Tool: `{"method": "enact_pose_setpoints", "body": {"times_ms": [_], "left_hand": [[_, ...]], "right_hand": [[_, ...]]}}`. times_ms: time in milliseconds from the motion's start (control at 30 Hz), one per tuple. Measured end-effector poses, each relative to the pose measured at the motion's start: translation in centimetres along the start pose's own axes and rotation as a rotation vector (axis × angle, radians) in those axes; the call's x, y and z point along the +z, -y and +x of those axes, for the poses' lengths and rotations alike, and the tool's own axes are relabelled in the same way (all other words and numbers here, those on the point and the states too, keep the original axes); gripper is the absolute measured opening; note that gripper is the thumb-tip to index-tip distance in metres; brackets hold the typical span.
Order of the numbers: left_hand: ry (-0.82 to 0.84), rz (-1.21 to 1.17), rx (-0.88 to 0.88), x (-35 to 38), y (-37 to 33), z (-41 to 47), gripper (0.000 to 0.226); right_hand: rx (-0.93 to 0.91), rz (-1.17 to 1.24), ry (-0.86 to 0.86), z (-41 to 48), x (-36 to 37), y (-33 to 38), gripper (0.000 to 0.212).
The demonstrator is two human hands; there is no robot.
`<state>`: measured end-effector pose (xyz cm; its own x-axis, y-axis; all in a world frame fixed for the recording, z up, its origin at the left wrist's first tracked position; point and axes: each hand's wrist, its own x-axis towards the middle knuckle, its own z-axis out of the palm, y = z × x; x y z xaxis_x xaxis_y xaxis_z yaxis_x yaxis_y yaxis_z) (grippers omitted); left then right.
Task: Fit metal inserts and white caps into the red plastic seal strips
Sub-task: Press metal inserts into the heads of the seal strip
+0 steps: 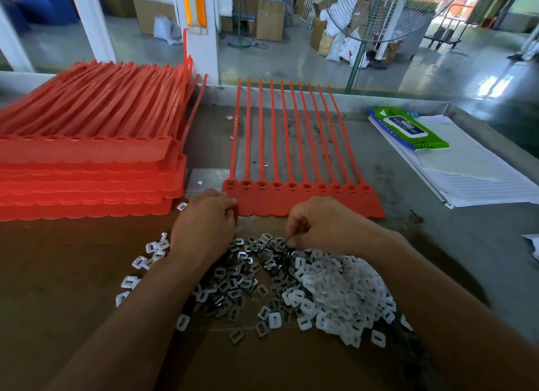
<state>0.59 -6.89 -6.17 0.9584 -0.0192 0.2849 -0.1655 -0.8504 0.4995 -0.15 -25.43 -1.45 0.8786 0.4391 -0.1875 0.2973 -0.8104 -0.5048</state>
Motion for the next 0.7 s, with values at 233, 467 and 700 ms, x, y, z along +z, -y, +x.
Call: {"method": "enact_pose_setpoints", "body": {"times_ms": [233, 467, 700], "left_hand": [[-0.006, 0.003, 0.001, -0.01, 0.02, -0.07, 0.026], [0.000, -0.004, 0.008, -0.03, 0.02, 0.01, 0.026], [-0.003, -0.002, 0.001, 0.03, -0.03, -0.02, 0.026]], "right_hand": [[-0.042, 0.068, -0.095, -0.49, -0.38, -0.11, 0.021], [-0.049, 0.140, -0.192, -0.59, -0.67, -0.11, 0.017], [-0.012, 0.114, -0.232, -0.71, -1.00, -0.57, 0.016]]}}
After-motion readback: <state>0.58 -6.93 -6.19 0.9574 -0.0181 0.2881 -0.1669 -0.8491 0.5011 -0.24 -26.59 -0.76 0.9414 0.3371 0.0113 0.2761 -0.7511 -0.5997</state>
